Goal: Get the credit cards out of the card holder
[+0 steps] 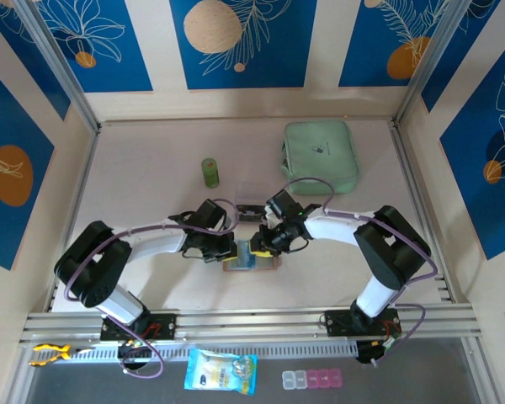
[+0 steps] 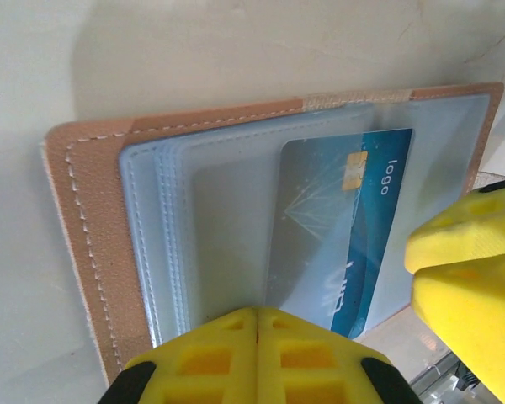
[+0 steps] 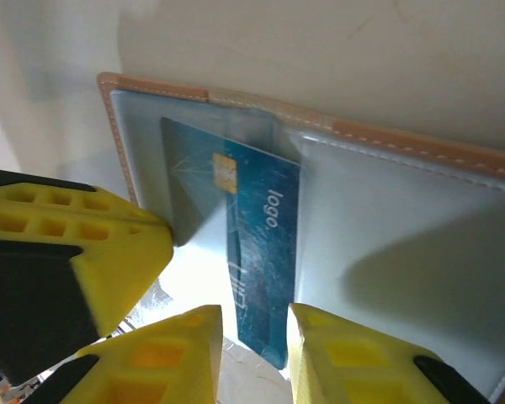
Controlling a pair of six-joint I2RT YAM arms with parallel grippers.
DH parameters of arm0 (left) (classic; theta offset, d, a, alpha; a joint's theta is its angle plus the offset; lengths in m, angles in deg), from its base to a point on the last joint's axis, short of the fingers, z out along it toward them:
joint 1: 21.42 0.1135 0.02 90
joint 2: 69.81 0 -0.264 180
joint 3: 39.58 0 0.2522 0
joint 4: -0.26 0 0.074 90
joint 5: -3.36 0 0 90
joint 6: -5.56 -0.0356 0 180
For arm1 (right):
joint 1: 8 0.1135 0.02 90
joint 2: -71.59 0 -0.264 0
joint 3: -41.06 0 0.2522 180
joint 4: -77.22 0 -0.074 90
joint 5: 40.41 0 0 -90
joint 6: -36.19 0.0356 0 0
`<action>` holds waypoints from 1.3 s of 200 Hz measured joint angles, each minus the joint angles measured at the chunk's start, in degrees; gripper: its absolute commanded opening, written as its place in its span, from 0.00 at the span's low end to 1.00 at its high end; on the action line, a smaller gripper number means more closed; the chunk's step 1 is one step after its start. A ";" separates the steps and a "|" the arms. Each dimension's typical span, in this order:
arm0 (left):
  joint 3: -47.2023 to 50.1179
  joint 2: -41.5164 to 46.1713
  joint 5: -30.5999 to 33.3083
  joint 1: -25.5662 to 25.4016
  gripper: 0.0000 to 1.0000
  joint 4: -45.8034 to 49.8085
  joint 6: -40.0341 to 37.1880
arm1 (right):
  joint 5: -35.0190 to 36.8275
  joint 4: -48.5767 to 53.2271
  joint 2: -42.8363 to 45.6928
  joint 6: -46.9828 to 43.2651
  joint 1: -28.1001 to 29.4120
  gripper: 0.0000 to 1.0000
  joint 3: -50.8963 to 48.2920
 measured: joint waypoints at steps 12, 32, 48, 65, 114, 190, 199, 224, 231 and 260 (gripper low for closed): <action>0.00 -0.15 0.07 0.00 0.02 -0.04 0.00 | -0.26 -0.31 -0.48 0.00 0.00 0.28 -0.17; 0.00 -0.20 0.07 0.00 0.02 -0.09 0.00 | -1.25 -1.62 -0.94 0.24 -0.11 0.28 -0.94; 0.00 -0.20 0.07 0.00 0.02 -0.09 0.00 | -2.03 -3.06 -1.42 0.63 -0.28 0.28 -1.57; 0.00 -0.20 0.04 0.00 0.02 -0.09 0.00 | -3.04 -4.59 -1.68 1.27 -0.39 0.26 -2.25; 0.00 -0.22 0.04 0.00 0.01 -0.09 0.00 | -4.94 -8.00 -1.68 2.71 -0.48 0.21 -3.32; 0.00 -0.24 0.07 0.00 0.01 -0.11 0.02 | -5.97 -9.49 -1.53 3.30 -1.18 0.08 -3.58; 0.00 -0.24 0.07 0.00 0.01 -0.15 0.00 | -5.97 -9.20 -1.11 3.06 -1.22 0.07 -3.58; 0.00 -0.24 0.07 -0.02 0.01 -0.33 0.02 | -5.53 -7.72 1.73 1.95 -1.60 0.05 -3.63; 0.00 -0.24 0.07 -0.02 0.01 -0.35 0.04 | -5.29 -6.99 2.71 1.73 -1.70 0.04 -3.63; 0.00 -0.24 0.04 -0.02 0.02 -0.37 0.04 | -4.00 -4.11 5.75 0.39 -2.23 0.02 -3.67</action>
